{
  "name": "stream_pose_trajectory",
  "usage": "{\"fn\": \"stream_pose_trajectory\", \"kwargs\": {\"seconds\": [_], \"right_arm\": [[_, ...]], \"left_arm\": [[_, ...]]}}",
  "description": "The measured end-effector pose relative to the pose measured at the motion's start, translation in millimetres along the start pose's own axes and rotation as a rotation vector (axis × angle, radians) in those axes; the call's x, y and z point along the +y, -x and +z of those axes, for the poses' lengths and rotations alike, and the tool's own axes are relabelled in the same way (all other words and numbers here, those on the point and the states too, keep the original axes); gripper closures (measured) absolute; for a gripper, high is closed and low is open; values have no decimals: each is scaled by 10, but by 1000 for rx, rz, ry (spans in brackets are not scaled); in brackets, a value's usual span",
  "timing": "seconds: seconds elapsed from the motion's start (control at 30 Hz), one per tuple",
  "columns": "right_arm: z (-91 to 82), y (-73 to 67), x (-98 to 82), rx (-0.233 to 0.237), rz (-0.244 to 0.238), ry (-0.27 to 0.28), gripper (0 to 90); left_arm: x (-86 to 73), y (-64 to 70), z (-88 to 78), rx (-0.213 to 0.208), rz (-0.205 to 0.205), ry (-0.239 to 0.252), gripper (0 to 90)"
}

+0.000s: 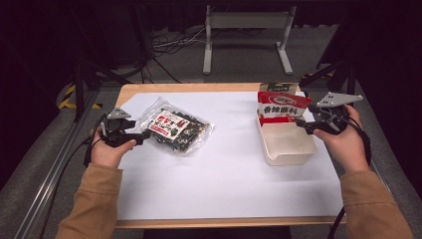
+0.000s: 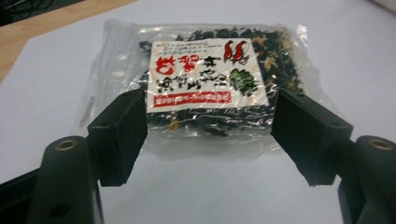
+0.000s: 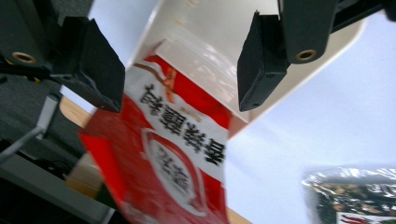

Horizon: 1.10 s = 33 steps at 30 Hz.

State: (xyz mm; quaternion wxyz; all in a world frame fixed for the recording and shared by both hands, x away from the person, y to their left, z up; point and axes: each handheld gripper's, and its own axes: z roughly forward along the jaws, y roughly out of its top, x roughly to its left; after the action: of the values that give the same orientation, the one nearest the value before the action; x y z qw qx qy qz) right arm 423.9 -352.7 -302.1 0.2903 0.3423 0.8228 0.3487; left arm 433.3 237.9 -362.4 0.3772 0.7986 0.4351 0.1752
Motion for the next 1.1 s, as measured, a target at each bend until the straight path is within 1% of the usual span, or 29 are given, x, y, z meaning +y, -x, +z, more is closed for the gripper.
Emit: {"fn": "stream_pose_trajectory", "kwargs": {"seconds": [0.03, 0.07, 0.1, 0.17, 0.2, 0.23, 0.27, 0.3, 0.33, 0.37, 0.4, 0.47, 0.57, 0.7, 0.83, 0.87, 0.9, 0.97, 1.0, 1.07, 1.1], "right_arm": [[0, -31, 8, 4, -8, 1, 328], [0, -31, 8, 4, -8, 1, 328], [-2, -61, 18, 9, -15, 5, 327], [3, -130, 39, 21, -25, 18, 324], [6, -160, 48, 27, -30, 20, 323], [10, -218, 65, 37, -39, 26, 321], [10, -218, 65, 37, -39, 26, 321], [11, -265, 84, 45, -49, 27, 317], [11, -265, 84, 45, -49, 27, 317], [7, -312, 107, 51, -64, 33, 314], [7, -312, 107, 51, -64, 33, 314], [-8, -361, 128, 54, -71, 42, 310], [-26, -418, 141, 58, -80, 44, 306], [-69, -504, 159, 67, -88, 59, 299], [-91, -578, 177, 78, -99, 72, 293], [-91, -578, 177, 78, -99, 72, 293], [-96, -622, 184, 85, -103, 77, 286], [-96, -640, 185, 89, -104, 83, 283], [-98, -661, 186, 94, -105, 84, 283], [-100, -691, 188, 98, -107, 85, 282], [-102, -705, 189, 102, -106, 87, 282]], "left_arm": [[-7, -26, 2, 5, -2, -3, 274], [-7, -26, 2, 5, -2, -3, 273], [-18, -52, 4, 11, -15, -8, 273], [-34, -102, 15, 27, -24, -10, 273], [-41, -130, 23, 26, -32, -13, 272], [-50, -182, 34, 31, -43, -15, 268], [-50, -182, 34, 31, -43, -15, 266], [-59, -233, 51, 39, -57, -14, 264], [-59, -233, 51, 39, -57, -14, 260], [-65, -279, 73, 41, -73, -14, 252], [-65, -279, 73, 41, -73, -14, 241], [-63, -332, 95, 31, -104, -6, 231], [-61, -391, 131, 27, -134, 5, 226], [-65, -450, 201, 31, -153, -6, 225], [-80, -508, 285, 36, -194, -9, 225], [-80, -508, 285, 36, -194, -9, 226], [-86, -528, 313, 42, -203, -9, 226], [-96, -568, 360, 43, -216, -17, 227], [-103, -586, 382, 44, -223, -14, 230], [-117, -626, 419, 40, -249, -5, 230], [-123, -638, 433, 31, -260, -4, 230]]}}
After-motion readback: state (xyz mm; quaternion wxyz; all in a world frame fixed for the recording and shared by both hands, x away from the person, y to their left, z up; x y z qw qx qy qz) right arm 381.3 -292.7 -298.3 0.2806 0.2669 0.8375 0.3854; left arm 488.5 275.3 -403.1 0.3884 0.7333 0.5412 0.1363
